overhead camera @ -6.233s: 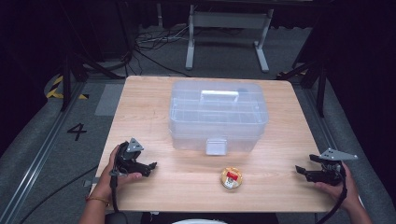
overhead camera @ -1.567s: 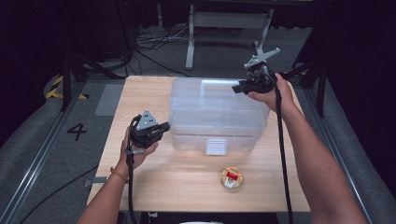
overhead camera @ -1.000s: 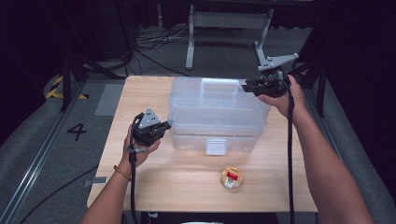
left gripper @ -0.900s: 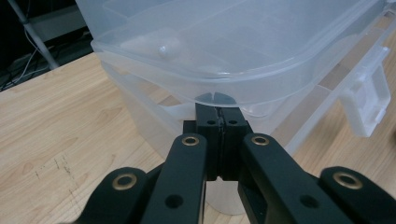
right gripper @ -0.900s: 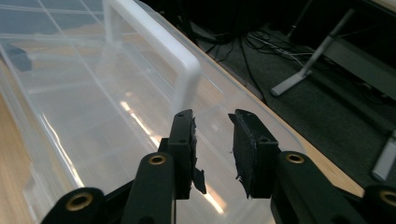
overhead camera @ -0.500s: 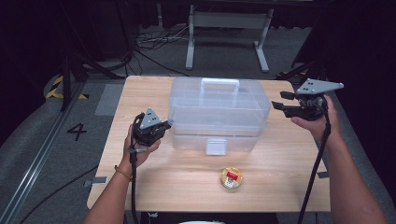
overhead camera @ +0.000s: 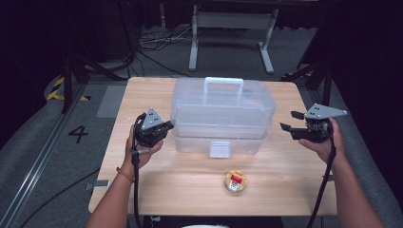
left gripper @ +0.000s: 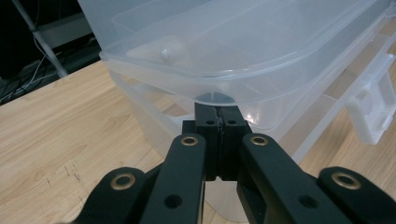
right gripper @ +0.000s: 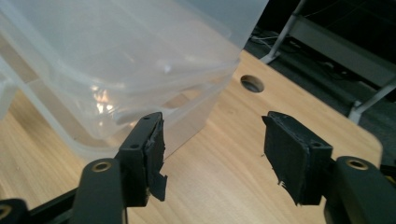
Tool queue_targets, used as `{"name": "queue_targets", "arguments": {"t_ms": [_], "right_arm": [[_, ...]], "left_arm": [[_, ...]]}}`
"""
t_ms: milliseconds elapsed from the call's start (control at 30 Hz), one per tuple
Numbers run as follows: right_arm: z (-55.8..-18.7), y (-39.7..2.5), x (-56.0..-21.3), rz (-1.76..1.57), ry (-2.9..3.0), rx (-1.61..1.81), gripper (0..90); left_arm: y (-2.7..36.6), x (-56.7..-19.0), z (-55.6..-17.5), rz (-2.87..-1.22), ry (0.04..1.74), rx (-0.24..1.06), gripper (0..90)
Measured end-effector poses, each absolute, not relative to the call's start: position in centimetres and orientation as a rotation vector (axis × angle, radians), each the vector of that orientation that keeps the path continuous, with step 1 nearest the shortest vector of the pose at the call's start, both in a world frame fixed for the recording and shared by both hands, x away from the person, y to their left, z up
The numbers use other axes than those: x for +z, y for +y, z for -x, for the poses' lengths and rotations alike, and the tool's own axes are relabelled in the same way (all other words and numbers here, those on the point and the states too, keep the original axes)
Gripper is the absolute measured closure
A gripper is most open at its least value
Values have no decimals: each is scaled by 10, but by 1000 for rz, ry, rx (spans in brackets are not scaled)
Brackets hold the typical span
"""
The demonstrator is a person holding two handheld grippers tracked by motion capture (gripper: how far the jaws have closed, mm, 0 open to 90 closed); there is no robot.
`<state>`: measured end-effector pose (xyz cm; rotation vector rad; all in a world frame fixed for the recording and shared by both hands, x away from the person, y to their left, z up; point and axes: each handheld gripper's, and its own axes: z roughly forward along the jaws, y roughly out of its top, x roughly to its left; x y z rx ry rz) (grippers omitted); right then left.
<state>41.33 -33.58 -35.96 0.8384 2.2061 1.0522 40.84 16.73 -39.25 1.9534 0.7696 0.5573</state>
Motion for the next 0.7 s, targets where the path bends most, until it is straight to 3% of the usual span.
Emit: {"name": "queue_targets", "arguments": {"t_ms": [300,700], "right_arm": [[-417,-327,-375,-814,2244,1157,364],[-418,-312,-379,-756,2159,1205,419]], "left_arm": [[166,-392,-409,-1957,766,573,900],[166,-390,-409,-1956,761,573,894]]}}
